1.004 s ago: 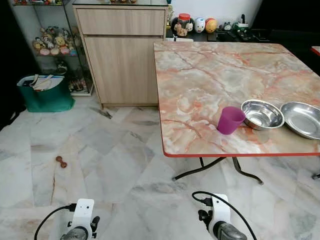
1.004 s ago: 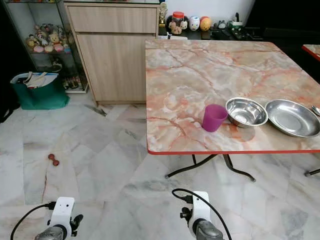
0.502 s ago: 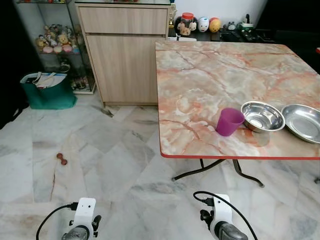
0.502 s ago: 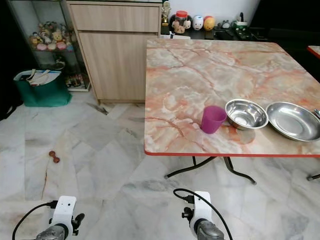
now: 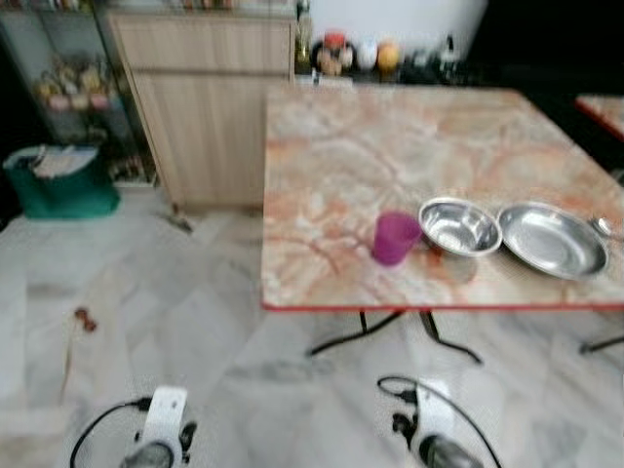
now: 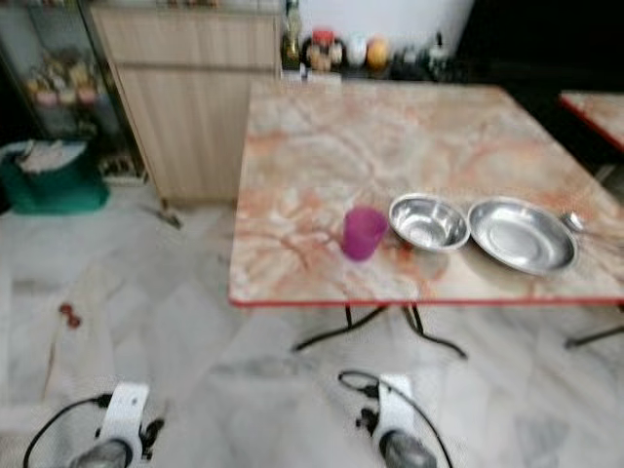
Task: Setting the table
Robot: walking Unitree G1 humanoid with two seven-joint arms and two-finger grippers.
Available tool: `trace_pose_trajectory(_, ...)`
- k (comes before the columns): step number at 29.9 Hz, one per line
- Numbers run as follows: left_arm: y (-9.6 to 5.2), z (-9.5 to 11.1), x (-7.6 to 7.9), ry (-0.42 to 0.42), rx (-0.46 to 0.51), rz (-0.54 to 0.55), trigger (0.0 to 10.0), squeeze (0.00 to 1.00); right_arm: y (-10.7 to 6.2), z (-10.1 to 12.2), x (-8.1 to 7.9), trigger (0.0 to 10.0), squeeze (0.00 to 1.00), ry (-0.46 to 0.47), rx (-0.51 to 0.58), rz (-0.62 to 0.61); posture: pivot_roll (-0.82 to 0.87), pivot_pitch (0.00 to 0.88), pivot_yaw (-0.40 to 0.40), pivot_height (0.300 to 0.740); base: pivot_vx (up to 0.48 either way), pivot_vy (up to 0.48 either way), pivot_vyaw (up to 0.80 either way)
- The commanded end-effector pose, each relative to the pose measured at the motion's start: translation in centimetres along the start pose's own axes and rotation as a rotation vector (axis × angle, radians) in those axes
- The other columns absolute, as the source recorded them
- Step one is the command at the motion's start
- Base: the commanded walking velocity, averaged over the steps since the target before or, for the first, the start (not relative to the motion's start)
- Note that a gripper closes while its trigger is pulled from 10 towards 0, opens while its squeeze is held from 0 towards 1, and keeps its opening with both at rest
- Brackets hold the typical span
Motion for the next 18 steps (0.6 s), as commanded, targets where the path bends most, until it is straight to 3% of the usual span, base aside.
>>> trace_pose_trajectory(1,-0.05,-0.22,1.04,0.009,-0.01,-0.028,10.0,0.0,-0.14,0.13,0.98,10.0,0.0,-0.002,0.006,-0.024,0.06,0.0,-0.052,0.74,0.0,-0.251,0.0)
trace_pose_trajectory(18,-0.09,-0.5,1.02,-0.001,-0.021,-0.022,10.0,0.0,-0.13,0.47,1.0,10.0,0.0,0.003,0.022,-0.021,0.06,0.0,-0.057,0.74,0.0,-0.252,0.0)
Point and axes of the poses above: a point about 5 cm out from each wrist's last joint towards the gripper, its own y axis pointing out of the wrist towards the gripper, its own z axis along the axis of the wrist's last joint, x = y × z, the point moved 4 cm from there along y, pointing out of the wrist towards the gripper, and after that the axes turned 15 degrees about y, right-handed, at the moved point
